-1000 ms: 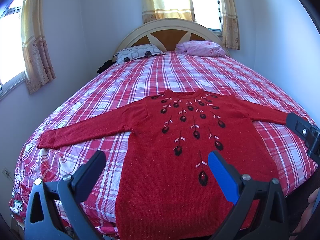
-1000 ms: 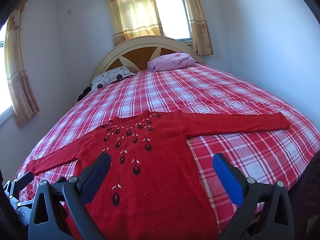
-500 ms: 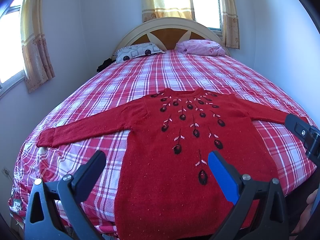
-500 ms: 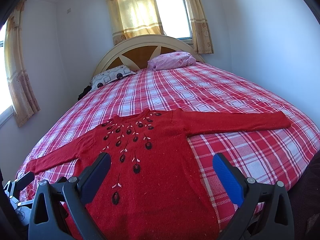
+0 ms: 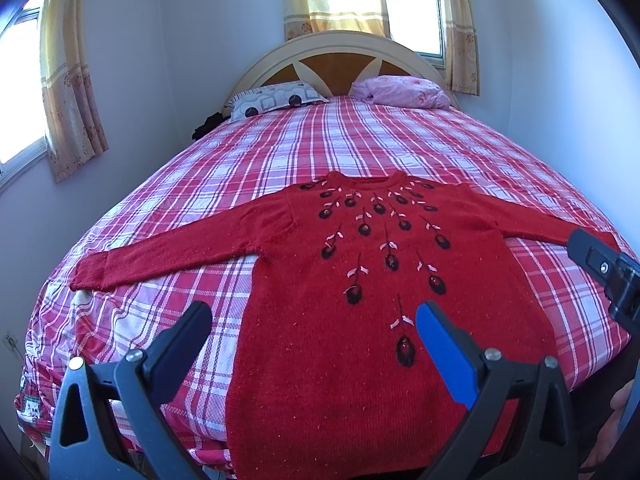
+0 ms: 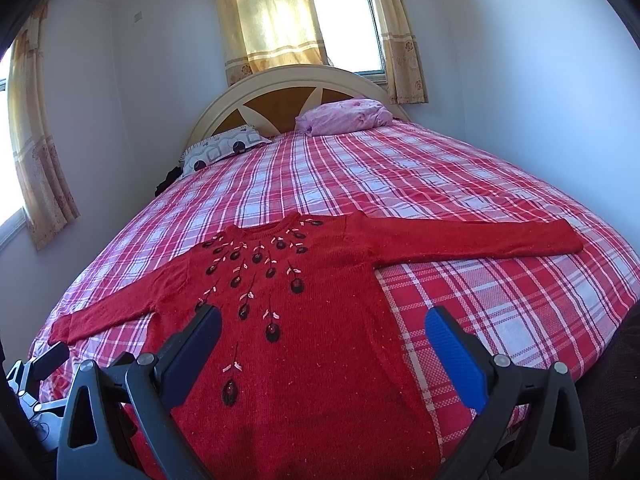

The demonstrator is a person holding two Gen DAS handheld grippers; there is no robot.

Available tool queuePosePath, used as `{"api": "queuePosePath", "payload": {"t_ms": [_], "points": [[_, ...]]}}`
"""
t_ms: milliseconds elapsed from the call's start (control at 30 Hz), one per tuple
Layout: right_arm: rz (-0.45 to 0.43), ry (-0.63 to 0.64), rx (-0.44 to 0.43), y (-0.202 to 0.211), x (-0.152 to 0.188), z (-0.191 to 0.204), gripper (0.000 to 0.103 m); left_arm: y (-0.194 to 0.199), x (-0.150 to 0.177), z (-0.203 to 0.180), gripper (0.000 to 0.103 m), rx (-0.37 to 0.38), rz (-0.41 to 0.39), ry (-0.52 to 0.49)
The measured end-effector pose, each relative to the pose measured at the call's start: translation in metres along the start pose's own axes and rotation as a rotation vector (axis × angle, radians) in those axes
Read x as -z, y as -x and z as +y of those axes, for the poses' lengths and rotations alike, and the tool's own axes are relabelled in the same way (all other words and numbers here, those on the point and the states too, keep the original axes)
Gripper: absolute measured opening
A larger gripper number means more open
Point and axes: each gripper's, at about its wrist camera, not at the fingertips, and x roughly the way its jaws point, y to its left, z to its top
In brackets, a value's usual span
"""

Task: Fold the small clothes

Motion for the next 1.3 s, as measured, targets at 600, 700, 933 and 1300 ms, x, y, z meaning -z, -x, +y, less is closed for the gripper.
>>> {"api": "queuePosePath", "payload": {"t_ms": [600, 700, 933, 1300], "points": [[0.103, -0.172, 0.092, -0.062, 0.005, -0.082, 0.102, -0.052, 0.007, 0.007, 0.103, 0.097, 0.077, 0.0], [0.053, -0.257, 0.151, -0.068, -0.005, -0.131, 0.102, -0.068, 0.0, 0.009, 0.103, 0.107, 0.09, -0.001], [-0.039, -0.491, 0.396, -0.084, -0.048, -0.303, 0.101, -0.097, -0.029, 0.011, 0.103, 0.107, 0.097, 0.002], [0.131, -0.652, 0.492, -0.149, -0.056, -0.417, 0.07, -0.129, -0.034, 0.023, 0.103, 0.097, 0.152, 0.063]]}}
